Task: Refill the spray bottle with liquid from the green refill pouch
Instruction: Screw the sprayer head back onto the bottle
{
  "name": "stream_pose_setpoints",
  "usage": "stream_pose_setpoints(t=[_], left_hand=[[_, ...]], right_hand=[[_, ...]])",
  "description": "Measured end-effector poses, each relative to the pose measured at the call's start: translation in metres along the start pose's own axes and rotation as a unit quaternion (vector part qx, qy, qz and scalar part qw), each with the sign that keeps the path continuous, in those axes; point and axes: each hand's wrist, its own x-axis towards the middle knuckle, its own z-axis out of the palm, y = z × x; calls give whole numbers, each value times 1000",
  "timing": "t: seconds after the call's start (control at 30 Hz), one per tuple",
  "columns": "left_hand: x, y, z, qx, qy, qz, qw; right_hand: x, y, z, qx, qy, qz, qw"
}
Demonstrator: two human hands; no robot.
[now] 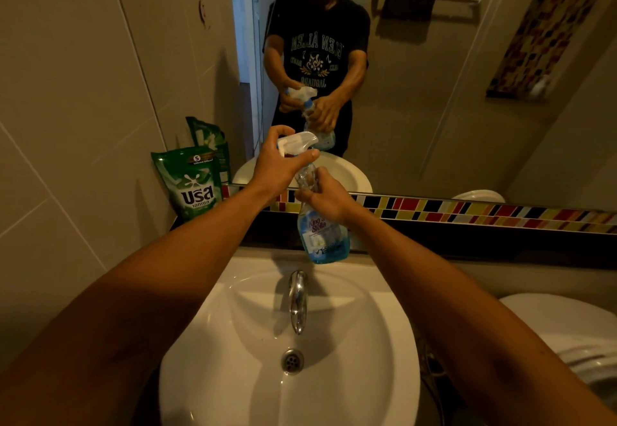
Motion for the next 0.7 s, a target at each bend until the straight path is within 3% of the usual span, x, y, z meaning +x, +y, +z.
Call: stream_pose_setpoints(t=[0.27,0.7], left_hand=[[3,-1,-1,31,29,-10,999],[4,10,-17,-39,-63,-25,997]], right_hand=[[0,1,5,-27,6,9,1000],[2,3,-1,35,-40,-7,999]])
